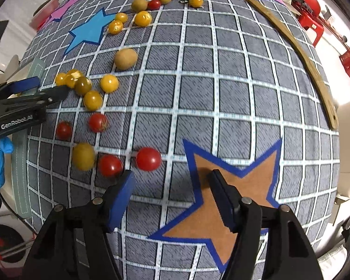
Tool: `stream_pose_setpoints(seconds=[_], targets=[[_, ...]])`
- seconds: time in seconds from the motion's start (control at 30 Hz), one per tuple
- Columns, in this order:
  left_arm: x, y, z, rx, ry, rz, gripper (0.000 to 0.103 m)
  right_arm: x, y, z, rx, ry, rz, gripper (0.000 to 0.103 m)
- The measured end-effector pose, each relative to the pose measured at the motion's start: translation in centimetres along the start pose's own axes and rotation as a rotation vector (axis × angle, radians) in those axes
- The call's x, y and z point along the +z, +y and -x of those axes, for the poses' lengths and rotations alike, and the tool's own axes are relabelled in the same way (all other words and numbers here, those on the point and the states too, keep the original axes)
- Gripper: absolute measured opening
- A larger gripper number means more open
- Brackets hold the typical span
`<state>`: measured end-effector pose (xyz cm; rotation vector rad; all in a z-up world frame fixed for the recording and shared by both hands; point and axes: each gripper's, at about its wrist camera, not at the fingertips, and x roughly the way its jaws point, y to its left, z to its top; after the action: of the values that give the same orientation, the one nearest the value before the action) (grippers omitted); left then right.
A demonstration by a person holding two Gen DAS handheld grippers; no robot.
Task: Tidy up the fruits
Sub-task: 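Grasp a yellow tomato with the left tool while the right tool grasps a red tomato, then carry both tomatoes into the white tray and open both tools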
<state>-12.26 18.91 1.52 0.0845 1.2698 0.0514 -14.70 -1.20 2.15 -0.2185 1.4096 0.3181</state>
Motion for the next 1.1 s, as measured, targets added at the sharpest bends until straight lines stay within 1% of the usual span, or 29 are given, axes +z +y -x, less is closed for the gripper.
stream_pose_setpoints(seconds=[0.07,0.13,0.17,0.2,0.23,0.27,0.3,0.33,0.37,0.4,0.43,0.47,0.53,0.63,0.7,0.93,1.1], targets=[[0.4,-0.4,-0.4,-0.002,0.0,-0.013,0.082,0.7,0.4,-0.3,-0.004,-0.01,0.009,0.07],[0.7,-0.6,-0.3,-0.011,-0.001,-0.012,0.081,0.6,0.2,-0.3,-0.012,-0.019,0.018,0.065],[0.8,-0.8,-0.3,-0.01,0.0,-0.012,0.078,1.1,0.4,-0.5,-0.015,-0.022,0.022,0.062],[0.8,-1.0,-0.2,-0.018,0.0,-0.009,0.076,1.1,0.4,-0.4,-0.014,-0.024,0.024,0.058],[0.8,-1.2,-0.1,-0.026,0.002,-0.005,0.07,1.0,0.4,-0.3,-0.01,-0.032,0.025,0.053],[0.8,-1.4,0.0,-0.035,0.005,-0.001,0.066,1.4,0.6,-0.3,-0.008,-0.031,0.027,0.05],[0.8,-1.6,0.1,-0.043,0.008,0.001,0.063,1.5,0.6,-0.1,-0.009,-0.031,0.031,0.045],[1.0,-1.6,0.0,-0.054,0.01,0.002,0.055,1.9,0.9,-0.1,-0.01,-0.03,0.035,0.039],[1.0,-1.8,0.1,-0.072,0.014,0.004,0.045,2.4,1.4,-0.1,-0.009,-0.029,0.039,0.037],[1.1,-1.9,0.2,-0.101,0.02,0.007,0.039,2.5,1.5,0.0,-0.002,-0.027,0.041,0.029],[1.1,-2.2,0.3,-0.108,0.022,0.007,0.031,2.6,1.6,0.0,0.012,-0.024,0.042,0.022],[1.1,-2.5,0.4,-0.112,0.022,0.002,0.025,2.3,1.7,-0.1,0.02,-0.022,0.04,0.022],[1.1,-2.8,0.6,-0.132,0.03,0.006,0.021,2.3,1.5,-0.1,0.054,-0.016,0.016,0.022],[0.9,-2.0,0.9,-0.192,0.046,0.069,0.021,2.4,0.0,0.2,0.117,-0.002,-0.065,0.022],[0.7,-1.6,1.3,-0.207,0.045,0.095,0.021,2.6,-0.3,0.1,0.14,0.0,-0.103,0.022],[0.1,-0.6,1.6,-0.207,0.052,0.113,0.021,3.0,-0.1,0.0,0.153,0.004,-0.132,0.022],[-0.5,0.4,3.2,-0.212,0.032,0.13,0.021,2.5,-0.5,1.0,0.164,-0.004,-0.14,0.022]])
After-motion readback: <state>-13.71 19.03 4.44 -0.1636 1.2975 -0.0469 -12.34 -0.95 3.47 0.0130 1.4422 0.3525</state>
